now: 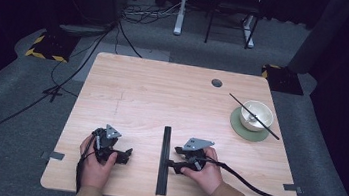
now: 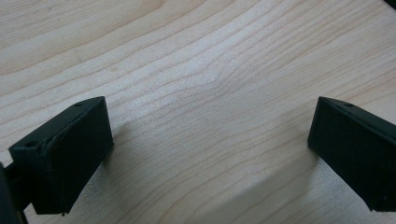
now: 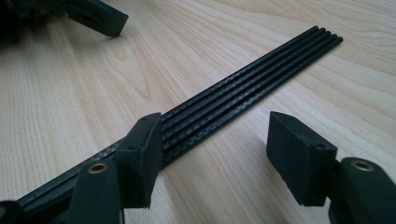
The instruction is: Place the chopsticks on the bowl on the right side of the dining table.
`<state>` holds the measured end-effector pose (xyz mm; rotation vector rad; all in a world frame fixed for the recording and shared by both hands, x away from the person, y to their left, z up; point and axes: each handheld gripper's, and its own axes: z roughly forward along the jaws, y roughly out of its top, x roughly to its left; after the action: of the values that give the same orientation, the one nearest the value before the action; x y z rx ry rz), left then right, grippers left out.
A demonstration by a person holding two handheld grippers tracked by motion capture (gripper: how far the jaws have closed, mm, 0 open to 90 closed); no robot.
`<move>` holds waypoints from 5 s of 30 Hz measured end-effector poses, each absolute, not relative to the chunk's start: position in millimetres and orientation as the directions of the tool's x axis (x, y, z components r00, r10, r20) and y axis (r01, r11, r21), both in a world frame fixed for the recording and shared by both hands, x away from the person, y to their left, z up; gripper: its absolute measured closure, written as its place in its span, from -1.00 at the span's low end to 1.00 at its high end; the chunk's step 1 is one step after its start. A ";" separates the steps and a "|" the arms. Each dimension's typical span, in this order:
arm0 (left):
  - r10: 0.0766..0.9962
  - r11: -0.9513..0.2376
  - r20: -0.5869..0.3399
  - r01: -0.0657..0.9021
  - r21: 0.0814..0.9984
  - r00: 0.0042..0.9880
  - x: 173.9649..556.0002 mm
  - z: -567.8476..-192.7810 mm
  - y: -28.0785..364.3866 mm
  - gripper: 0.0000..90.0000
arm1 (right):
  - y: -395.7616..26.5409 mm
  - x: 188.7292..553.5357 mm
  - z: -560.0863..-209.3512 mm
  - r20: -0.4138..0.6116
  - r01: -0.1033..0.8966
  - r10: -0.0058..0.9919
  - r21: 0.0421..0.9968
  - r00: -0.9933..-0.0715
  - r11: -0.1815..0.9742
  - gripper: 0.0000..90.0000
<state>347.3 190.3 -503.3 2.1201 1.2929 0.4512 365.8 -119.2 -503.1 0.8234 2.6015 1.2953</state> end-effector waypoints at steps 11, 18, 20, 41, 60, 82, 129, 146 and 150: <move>0.884 -0.338 -0.027 0.678 0.652 0.467 347.3 -503.4 190.3 -1.00 | -119.3 365.0 -503.2 0.112 0.414 0.534 0.769 -0.838 0.488 -0.17; 0.885 -0.339 -0.024 0.678 0.653 0.466 347.3 -503.3 190.3 -1.00 | -118.8 365.0 -503.3 0.118 0.409 0.520 0.769 -0.846 0.491 -0.17; 0.884 -0.338 -0.026 0.678 0.652 0.467 347.3 -503.4 190.3 -1.00 | -118.8 365.5 -503.5 0.114 0.406 0.521 0.771 -0.846 0.491 -0.17; 0.885 -0.337 -0.024 0.676 0.655 0.465 347.3 -503.6 190.2 -1.00 | -128.3 365.5 -500.9 0.009 0.377 0.558 0.746 -0.830 0.549 -0.10; 0.885 -0.338 -0.024 0.677 0.654 0.465 347.3 -503.5 190.2 -1.00 | -160.8 377.0 -495.6 0.013 0.430 0.612 0.723 -0.791 0.540 0.41; 0.885 -0.338 -0.025 0.678 0.653 0.466 347.3 -503.3 190.2 -1.00 | -196.5 385.0 -493.9 0.036 0.491 0.674 0.714 -0.738 0.500 0.92; 0.874 -0.353 -0.027 0.670 0.653 0.486 354.4 -503.5 190.6 -0.99 | -282.4 377.3 -373.9 0.012 0.398 0.664 0.808 -0.748 0.434 0.93; 0.878 -0.348 -0.025 0.673 0.653 0.478 350.6 -503.5 190.6 -0.99 | -312.2 398.0 -342.7 0.006 0.408 0.699 0.816 -0.715 0.410 0.93; 0.879 -0.346 -0.025 0.671 0.656 0.477 349.8 -503.8 190.6 -0.99 | -318.4 403.7 -336.2 0.001 0.412 0.706 0.813 -0.708 0.412 0.93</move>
<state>349.8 190.6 -503.8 2.1235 1.2772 0.4470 403.7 -318.4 -336.2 0.9641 2.3302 1.1977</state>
